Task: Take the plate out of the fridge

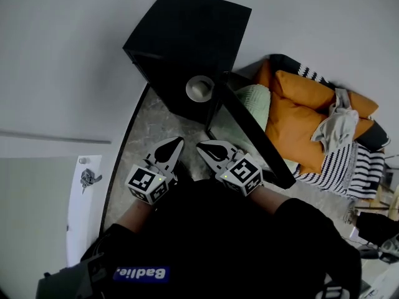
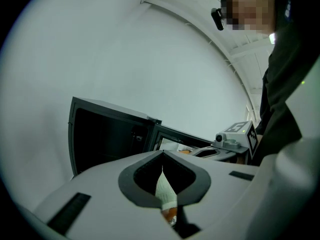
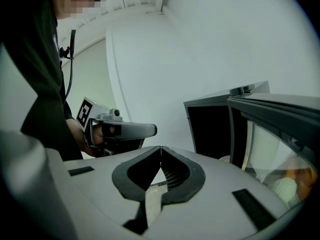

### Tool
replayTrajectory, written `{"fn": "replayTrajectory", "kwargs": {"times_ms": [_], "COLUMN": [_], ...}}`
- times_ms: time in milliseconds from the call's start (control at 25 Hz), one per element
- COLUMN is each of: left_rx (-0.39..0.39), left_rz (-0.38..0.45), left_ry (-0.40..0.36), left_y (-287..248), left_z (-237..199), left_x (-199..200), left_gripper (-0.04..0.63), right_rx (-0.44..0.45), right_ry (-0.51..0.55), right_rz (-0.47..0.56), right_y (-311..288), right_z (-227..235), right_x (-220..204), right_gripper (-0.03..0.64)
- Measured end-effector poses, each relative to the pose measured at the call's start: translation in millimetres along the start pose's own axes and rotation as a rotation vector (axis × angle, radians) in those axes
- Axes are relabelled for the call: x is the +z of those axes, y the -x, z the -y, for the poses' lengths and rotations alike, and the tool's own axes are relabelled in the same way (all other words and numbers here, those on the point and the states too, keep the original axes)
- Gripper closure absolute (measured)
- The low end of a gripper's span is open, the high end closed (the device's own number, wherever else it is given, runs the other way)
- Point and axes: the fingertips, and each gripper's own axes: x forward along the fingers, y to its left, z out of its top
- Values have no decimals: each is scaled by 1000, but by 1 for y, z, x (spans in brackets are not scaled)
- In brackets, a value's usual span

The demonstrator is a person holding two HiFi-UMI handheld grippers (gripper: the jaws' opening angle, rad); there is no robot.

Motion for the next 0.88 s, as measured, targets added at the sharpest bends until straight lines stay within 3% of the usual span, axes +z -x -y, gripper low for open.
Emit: {"fn": "replayTrajectory", "kwargs": {"times_ms": [440,880], "left_rx": [-74,-130], "left_rz": [-17,-47], "left_ry": [69,201], "left_y": [-8,-27], "left_z": [-31,-49], "left_x": [-1,-12], "left_gripper": [588,586], "right_rx": [-107,-156], "right_ry": [-19,-11], "right_rz": [21,32], "right_y": [-13,-11], "right_z": [13,21], "right_x": [8,15], "right_gripper": [606,606]}}
